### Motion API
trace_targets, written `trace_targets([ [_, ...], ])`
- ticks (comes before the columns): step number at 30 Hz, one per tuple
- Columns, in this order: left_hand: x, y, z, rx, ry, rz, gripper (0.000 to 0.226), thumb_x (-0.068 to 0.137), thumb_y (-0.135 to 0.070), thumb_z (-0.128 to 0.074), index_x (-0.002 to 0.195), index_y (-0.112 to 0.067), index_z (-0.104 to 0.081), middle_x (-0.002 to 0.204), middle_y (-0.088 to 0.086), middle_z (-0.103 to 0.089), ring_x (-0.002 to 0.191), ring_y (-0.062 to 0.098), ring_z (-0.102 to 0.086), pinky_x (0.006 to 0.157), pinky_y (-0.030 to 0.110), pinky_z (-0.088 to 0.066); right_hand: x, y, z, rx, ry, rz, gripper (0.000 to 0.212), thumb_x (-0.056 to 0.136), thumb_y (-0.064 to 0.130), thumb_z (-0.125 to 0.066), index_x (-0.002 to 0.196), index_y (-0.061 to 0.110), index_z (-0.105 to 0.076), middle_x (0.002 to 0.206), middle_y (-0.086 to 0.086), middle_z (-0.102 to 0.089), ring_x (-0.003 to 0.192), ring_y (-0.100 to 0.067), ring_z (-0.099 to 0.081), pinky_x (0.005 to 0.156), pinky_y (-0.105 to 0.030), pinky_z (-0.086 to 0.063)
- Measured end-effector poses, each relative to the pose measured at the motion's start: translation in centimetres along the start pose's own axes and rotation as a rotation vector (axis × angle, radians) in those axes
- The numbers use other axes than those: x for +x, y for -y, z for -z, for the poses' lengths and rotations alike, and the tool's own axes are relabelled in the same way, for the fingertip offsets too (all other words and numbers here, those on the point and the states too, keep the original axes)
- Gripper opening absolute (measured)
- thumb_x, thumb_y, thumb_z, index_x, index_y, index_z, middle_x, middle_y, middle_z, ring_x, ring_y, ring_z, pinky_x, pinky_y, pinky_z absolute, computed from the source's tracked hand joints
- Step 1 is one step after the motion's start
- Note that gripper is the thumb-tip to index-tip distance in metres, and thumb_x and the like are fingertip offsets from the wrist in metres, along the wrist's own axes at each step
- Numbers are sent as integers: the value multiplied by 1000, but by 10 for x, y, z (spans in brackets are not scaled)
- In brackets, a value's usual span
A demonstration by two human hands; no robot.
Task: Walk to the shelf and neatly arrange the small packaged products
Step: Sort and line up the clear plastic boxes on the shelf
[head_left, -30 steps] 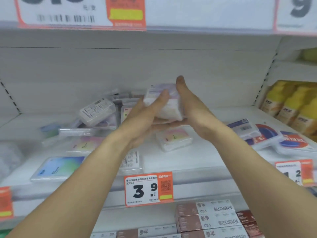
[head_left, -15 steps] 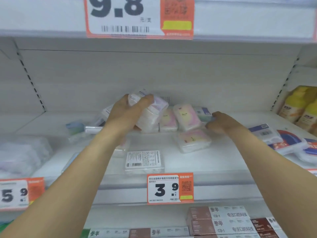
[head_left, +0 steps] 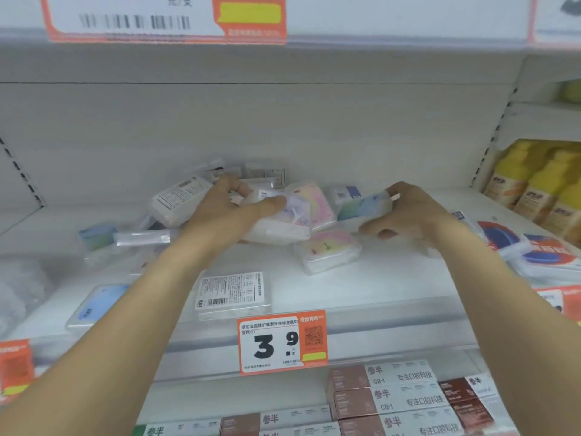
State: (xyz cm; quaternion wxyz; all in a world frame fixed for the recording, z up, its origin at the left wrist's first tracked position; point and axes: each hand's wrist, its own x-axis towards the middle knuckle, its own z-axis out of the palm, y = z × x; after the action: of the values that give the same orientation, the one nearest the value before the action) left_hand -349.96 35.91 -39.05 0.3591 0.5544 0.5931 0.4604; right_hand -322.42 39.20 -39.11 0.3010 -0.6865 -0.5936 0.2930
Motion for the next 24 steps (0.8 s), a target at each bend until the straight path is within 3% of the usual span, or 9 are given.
trace_targets([
  [2,-2,-2,-2,33,-21,16,57,65,-52,-81,104,-21,-53,96,-4,-62,89,21,-67,78,43,-60,-7,8,8,99,-21,107,72,66,16,-90,127,20,-51,105,-4,-69,73,-20,-74,60,-27,-58],
  [5,-2,-3,-2,18,-28,50,61,64,-56,-79,105,-20,-52,98,-3,-60,94,20,-66,74,44,-61,-17,22,11,126,-67,288,71,65,29,-91,126,25,-55,112,3,-63,78,-16,-73,73,-42,-62],
  [8,-5,-9,4,3,45,111,67,56,-61,-76,105,-17,-61,102,6,-68,95,23,-68,73,44,-62,-28,37,7,175,-36,366,66,68,40,-88,123,23,-56,112,3,-64,75,-16,-74,68,-40,-62],
  [11,-7,-14,17,33,76,112,56,58,-55,-74,90,-10,-71,88,10,-69,84,26,-67,76,48,-61,-40,50,-3,171,80,376,58,75,49,-80,121,24,-53,97,-2,-70,67,-15,-72,61,-33,-56],
  [14,-10,-18,32,-5,45,104,63,49,-56,-72,95,-14,-72,98,9,-73,93,29,-70,79,49,-60,-48,54,-24,59,215,359,49,79,55,-72,111,21,-58,82,-2,-74,56,-11,-68,58,-31,-54],
  [18,-12,-17,46,-3,-75,43,73,55,-67,-71,103,-12,-67,105,10,-70,89,28,-71,74,43,-62,-47,58,-42,35,465,318,50,83,65,-56,106,21,-67,93,-6,-72,70,-22,-73,62,-32,-53],
  [20,-13,-14,46,-34,-109,47,74,60,-70,-69,108,-14,-64,107,7,-68,89,26,-71,68,40,-62,-33,56,-34,53,351,321,37,93,53,-55,100,20,-71,95,-4,-72,71,-20,-72,60,-30,-51],
  [22,-12,-12,43,-46,-134,51,64,68,-67,-67,101,-14,-66,104,7,-69,87,25,-71,65,39,-62,-6,45,-25,49,64,330,19,96,33,-57,93,20,-71,88,1,-72,73,-16,-69,60,-18,-48],
  [24,-9,-9,38,-49,-157,31,59,68,-67,-68,95,-14,-67,97,4,-67,87,23,-70,65,39,-62,26,32,-21,-28,-139,285,13,90,28,-56,83,22,-66,84,7,-66,78,-20,-63,56,-6,-41],
])
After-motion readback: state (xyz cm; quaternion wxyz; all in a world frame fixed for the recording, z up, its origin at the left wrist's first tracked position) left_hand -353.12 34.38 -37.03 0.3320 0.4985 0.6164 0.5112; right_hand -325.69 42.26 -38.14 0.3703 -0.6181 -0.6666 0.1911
